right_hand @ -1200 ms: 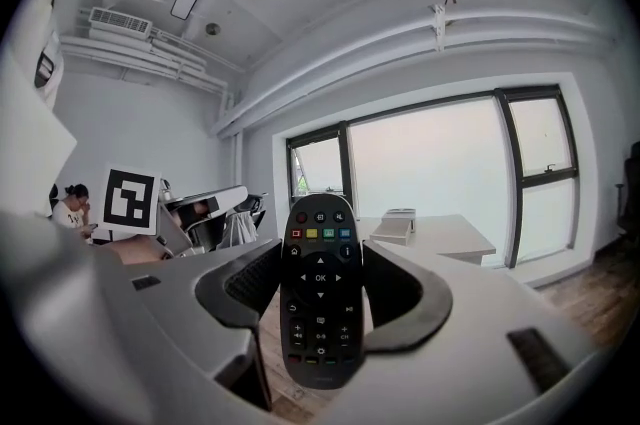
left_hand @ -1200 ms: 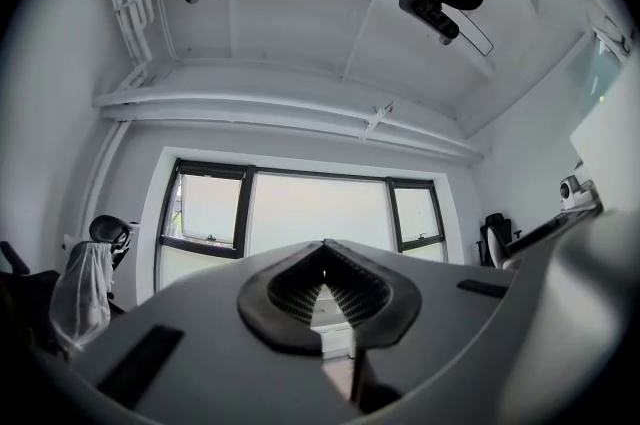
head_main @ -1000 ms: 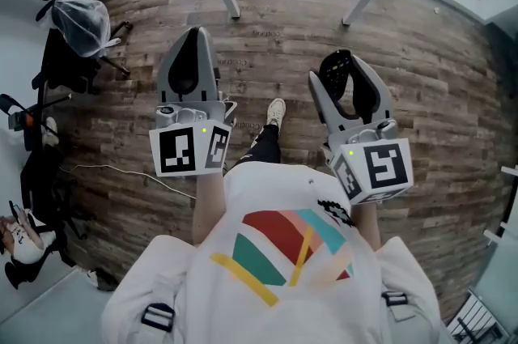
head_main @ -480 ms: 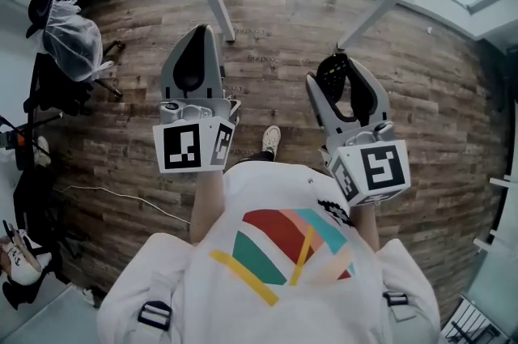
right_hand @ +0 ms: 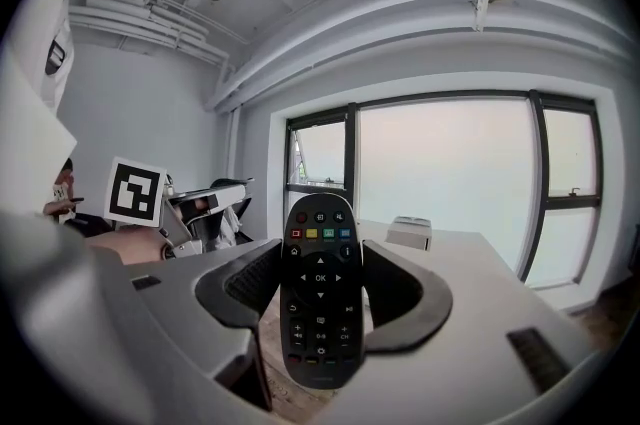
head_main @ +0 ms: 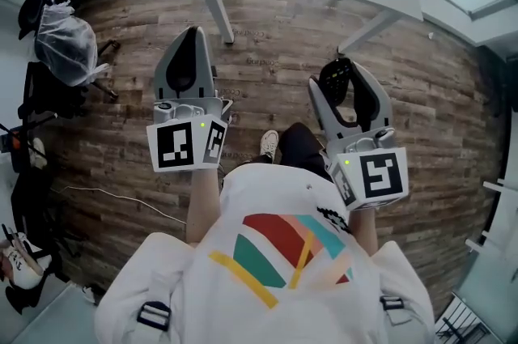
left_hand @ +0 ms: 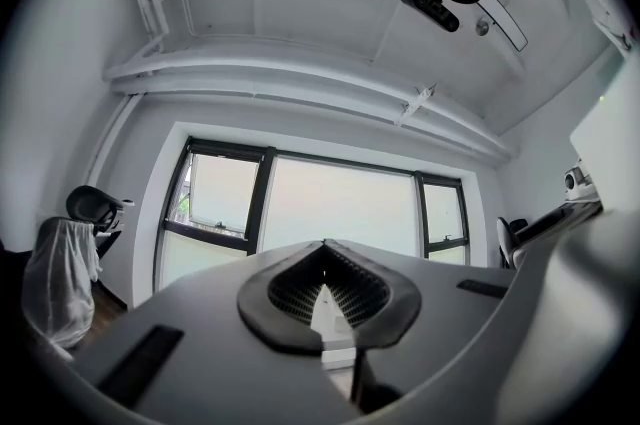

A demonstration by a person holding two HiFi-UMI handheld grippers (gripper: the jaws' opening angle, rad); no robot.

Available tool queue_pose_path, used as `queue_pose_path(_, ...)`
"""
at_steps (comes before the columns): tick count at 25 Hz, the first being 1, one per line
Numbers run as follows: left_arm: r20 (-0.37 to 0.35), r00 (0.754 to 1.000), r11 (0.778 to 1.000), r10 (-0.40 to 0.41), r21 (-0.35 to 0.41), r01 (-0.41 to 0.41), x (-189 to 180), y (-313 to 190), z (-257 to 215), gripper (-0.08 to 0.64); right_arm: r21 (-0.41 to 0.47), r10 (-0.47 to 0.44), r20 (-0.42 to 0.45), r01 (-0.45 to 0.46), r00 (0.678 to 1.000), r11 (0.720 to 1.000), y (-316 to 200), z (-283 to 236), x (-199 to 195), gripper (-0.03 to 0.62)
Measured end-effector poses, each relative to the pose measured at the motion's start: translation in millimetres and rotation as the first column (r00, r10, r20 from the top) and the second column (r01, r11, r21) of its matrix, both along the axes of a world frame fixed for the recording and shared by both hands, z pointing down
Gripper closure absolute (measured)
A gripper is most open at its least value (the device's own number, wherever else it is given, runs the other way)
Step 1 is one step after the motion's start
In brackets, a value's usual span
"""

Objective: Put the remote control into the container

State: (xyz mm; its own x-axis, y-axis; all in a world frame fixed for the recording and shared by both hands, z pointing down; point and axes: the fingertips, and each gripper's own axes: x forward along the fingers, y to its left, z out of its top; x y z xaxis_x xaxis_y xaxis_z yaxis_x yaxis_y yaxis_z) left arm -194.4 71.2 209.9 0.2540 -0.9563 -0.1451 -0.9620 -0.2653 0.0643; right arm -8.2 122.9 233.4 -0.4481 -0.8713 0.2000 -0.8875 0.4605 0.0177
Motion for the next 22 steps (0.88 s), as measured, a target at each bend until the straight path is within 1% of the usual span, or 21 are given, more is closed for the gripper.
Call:
queue_pose_path(5,0.018,1.0,1.0,0.007,-0.025,-0.007,4.9,-10.8,13.2,0.552,-0.006,0.023,-0.042,-0.024,0.999,1.0,-14.8,10.7,15.9,0.337)
queue_pose_path(11,0.042,0.999,0.998,0.0,-0.059,0.003,16.7,-43.0,19.7,0.552,-0.013,0.049,-0.011,-0.049,0.999,0.999,-54.4,14.0,39.1,0.337)
queue_pose_path(14,0.059,0.998,0.999,0.002,-0.046,0.0,28.4,-69.3,17.7,0.552,-0.022,0.043,-0.002,-0.044,0.999,0.999,-79.3,20.2,48.0,0.337)
queue_pose_path(18,0.066,0.997,0.999,0.028,-0.031,-0.026,55.0,-110.0,14.4,0.552,-0.043,0.049,0.012,-0.048,0.999,0.998,-115.2,27.0,64.0,0.337)
queue_pose_path(22,0.084,0.995,0.999,0.053,-0.001,-0.053,84.4,-156.7,0.8,0.552,-0.037,0.071,0.052,-0.069,0.996,0.997,-159.3,18.3,93.0,0.336)
